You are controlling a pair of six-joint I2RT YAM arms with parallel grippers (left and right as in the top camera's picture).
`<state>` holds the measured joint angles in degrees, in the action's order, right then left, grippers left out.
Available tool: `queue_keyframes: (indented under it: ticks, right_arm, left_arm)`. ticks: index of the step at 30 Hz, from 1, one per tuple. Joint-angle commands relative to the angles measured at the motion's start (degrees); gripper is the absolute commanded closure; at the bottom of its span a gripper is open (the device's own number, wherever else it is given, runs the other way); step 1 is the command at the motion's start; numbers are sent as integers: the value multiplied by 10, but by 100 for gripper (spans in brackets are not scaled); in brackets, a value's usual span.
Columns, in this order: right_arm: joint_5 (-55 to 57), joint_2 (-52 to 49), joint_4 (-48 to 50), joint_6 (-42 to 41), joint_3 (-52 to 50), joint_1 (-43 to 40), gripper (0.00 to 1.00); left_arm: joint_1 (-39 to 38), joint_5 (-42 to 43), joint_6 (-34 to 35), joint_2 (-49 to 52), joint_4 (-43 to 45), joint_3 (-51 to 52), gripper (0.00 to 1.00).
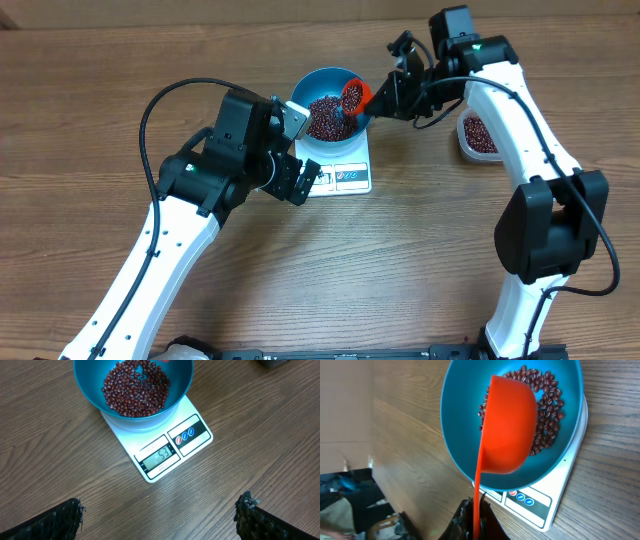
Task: Scoop item into bowl and weigh 150g on scale
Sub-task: 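Carry the filled scoop with the right gripper over the teal bowl, then tip the scoop to pour the beans into the bowl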
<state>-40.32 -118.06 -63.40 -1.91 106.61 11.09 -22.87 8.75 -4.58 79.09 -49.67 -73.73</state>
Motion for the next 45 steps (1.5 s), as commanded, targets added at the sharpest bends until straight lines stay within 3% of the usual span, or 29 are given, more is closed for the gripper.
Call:
queue_keyframes:
  ticks: [1, 12, 22, 45]
  right_arm:
    - [43, -2, 4, 0, 19, 20, 96]
    - [84, -1, 3, 0, 22, 30, 96]
    - [204, -1, -25, 0, 80, 64, 96]
    - [400, 27, -29, 7, 87, 134, 96]
  left_arm:
    - [0, -3, 7, -3, 2, 1, 0]
    - [0, -3, 7, -3, 2, 1, 1]
    - [0, -3, 7, -3, 2, 1, 0]
    - [0, -3, 7, -3, 2, 1, 0]
